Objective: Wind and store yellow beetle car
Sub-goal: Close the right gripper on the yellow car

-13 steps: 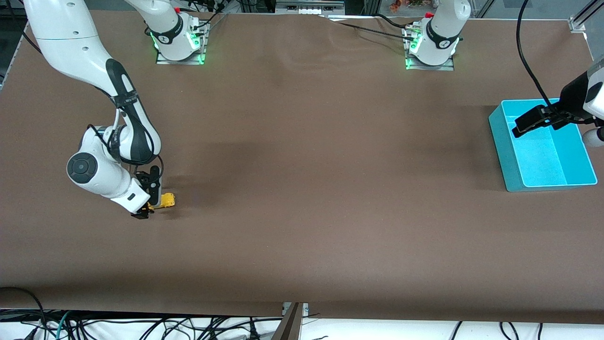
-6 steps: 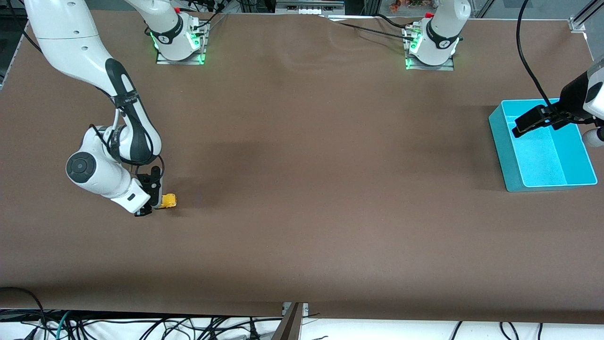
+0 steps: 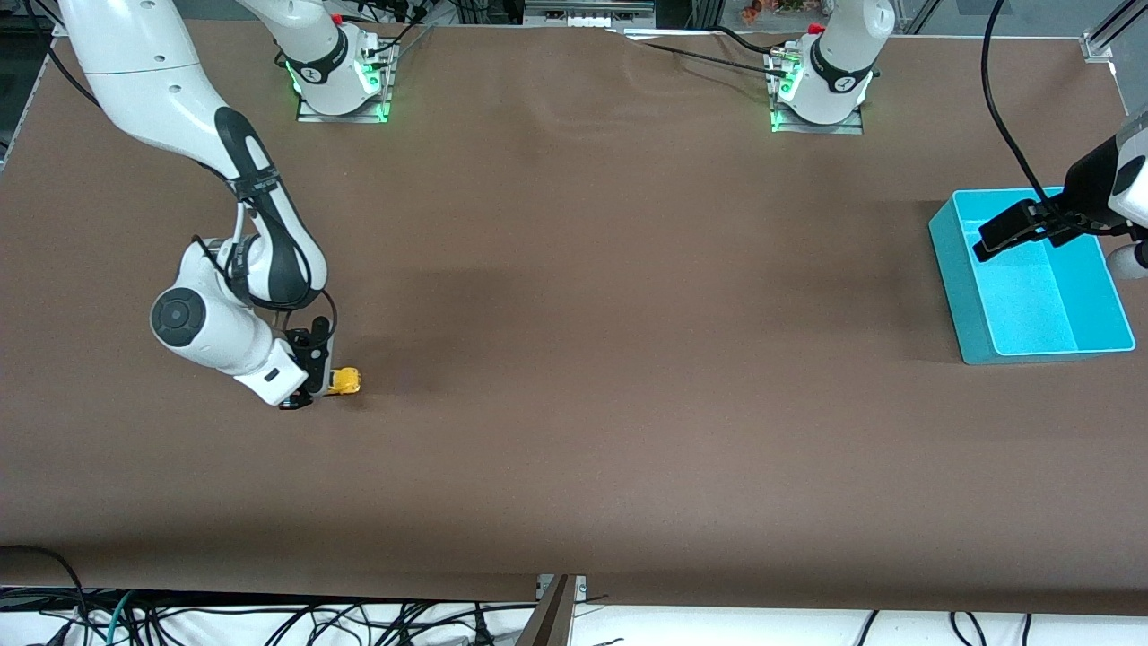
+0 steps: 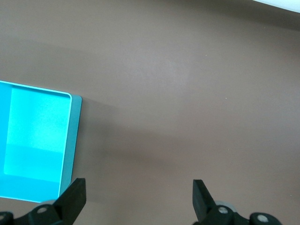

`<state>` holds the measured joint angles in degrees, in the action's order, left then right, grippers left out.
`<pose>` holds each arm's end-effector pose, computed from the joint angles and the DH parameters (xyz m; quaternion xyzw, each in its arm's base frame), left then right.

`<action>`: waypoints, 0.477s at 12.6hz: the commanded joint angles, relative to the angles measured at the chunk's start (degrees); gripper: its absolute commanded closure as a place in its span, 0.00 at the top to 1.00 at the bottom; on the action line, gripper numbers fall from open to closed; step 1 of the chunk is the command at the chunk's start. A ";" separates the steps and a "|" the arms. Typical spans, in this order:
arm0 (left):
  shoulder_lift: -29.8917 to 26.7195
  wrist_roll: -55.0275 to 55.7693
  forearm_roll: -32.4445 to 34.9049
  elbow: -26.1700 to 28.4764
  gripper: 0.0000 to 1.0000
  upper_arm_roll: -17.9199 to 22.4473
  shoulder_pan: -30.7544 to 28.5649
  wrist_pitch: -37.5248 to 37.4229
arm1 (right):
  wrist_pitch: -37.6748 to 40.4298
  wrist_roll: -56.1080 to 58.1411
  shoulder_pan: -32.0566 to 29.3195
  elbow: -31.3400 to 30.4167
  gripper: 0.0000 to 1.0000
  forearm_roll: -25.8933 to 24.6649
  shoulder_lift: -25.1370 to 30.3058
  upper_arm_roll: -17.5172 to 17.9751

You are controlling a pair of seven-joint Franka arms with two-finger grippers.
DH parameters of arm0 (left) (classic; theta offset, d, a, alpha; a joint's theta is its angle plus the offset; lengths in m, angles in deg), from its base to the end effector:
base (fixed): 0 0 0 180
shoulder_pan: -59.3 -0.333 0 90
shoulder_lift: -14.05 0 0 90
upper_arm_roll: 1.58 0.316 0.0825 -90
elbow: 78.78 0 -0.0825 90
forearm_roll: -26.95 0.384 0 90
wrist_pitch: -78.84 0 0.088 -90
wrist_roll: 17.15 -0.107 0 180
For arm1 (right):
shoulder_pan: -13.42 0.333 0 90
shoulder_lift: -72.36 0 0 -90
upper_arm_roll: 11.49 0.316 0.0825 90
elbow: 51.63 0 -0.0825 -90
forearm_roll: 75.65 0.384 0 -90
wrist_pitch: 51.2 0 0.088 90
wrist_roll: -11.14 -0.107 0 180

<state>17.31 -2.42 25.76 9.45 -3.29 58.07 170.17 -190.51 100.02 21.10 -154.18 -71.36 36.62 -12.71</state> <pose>0.5740 -0.0065 0.6091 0.9922 0.1243 -0.0029 0.0109 0.6542 0.0753 0.2042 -0.6923 -0.7213 -0.0190 0.0079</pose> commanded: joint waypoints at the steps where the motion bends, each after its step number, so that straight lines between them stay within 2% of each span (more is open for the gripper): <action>1: 0.25 -0.85 -0.48 -0.78 1.00 -0.05 -0.09 -0.28 | 0.35 0.77 -0.21 -0.28 0.10 0.72 -0.03 -0.01; 6: 0.25 -0.85 -0.48 -0.78 1.00 -0.05 -0.09 -0.19 | -1.57 6.83 -5.73 -0.19 0.10 0.02 -2.84 -0.54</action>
<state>17.31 -2.42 25.76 9.45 -3.29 58.07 170.17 -190.56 103.76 18.45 -154.19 -71.37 36.50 -13.45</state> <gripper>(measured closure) 0.000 0.595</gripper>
